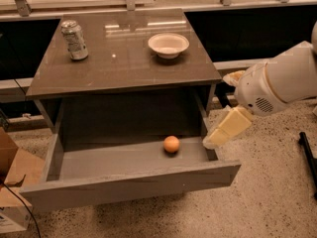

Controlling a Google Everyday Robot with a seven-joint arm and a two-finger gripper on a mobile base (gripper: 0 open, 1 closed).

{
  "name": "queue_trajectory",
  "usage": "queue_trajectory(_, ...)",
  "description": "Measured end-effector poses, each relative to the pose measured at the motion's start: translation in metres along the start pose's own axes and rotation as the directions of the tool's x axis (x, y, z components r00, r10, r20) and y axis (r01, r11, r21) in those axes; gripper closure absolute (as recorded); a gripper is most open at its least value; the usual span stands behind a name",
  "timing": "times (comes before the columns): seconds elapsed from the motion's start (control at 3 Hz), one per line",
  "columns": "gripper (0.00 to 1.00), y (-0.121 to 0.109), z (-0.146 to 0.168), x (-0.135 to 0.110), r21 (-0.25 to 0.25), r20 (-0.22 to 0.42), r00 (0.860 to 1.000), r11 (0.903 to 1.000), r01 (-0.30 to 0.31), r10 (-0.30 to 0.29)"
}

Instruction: Pick orange from top drawer and place on counter

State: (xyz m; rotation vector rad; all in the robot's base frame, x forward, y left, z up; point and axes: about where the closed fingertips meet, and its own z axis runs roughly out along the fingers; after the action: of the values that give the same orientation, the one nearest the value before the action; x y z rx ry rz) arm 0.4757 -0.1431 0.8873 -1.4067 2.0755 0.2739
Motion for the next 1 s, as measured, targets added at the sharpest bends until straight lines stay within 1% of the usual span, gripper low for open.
queue_trajectory(0.33,0.00,0.012,0.062,-0.011,-0.082,0.066,0.997,0.9957,-0.044,0.049)
queue_trajectory(0.67,0.00,0.015,0.099,-0.020,-0.122,0.094,0.994,0.9913,-0.050,0.062)
queue_trajectory(1.0,0.00,0.018,0.143,-0.019,-0.167,0.101,0.990,0.9825,-0.083,0.100)
